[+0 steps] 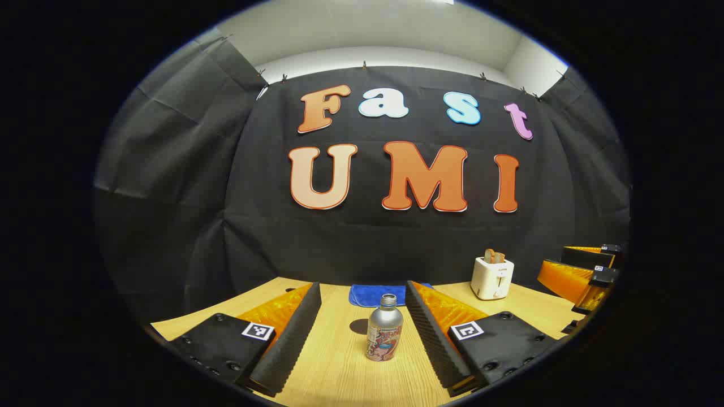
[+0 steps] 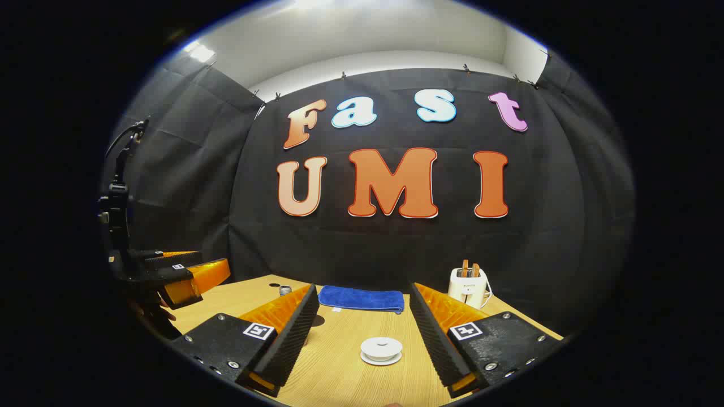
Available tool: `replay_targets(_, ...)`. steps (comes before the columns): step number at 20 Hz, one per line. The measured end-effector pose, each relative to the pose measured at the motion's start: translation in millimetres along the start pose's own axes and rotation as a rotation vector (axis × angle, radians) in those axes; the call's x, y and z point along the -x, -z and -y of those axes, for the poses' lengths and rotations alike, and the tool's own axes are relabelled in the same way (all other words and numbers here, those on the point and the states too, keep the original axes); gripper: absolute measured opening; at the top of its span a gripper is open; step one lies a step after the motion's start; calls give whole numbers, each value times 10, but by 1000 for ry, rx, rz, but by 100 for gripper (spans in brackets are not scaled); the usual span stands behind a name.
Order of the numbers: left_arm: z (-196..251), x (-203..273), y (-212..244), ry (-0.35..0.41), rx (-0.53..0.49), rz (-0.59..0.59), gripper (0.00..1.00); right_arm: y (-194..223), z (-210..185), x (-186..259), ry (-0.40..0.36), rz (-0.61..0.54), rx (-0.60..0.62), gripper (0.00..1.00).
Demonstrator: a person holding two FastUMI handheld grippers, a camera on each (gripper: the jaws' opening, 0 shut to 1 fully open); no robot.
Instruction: Open the teacup lid with one hand, grasp the water bottle and pour water into the teacup with the other hand; after pouring, place the water bottle on the coaster and then close the teacup lid.
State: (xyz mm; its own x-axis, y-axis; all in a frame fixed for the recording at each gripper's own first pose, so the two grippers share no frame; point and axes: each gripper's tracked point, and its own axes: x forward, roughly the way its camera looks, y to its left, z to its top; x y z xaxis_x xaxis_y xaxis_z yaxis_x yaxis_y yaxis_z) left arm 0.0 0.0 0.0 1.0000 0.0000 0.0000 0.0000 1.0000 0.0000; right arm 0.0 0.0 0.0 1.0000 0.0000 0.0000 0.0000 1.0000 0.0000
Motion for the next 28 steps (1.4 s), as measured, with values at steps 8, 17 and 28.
replay_targets(8,1,22,-76,-7,-7,22,97,-1,-54,6,-9,3,6,97)
replay_targets(17,5,29,-113,-11,-10,31,97,-30,-25,-6,-5,3,-9,96)
replay_targets(28,9,3,-163,-3,-19,47,97,-30,2,-30,0,5,9,97)
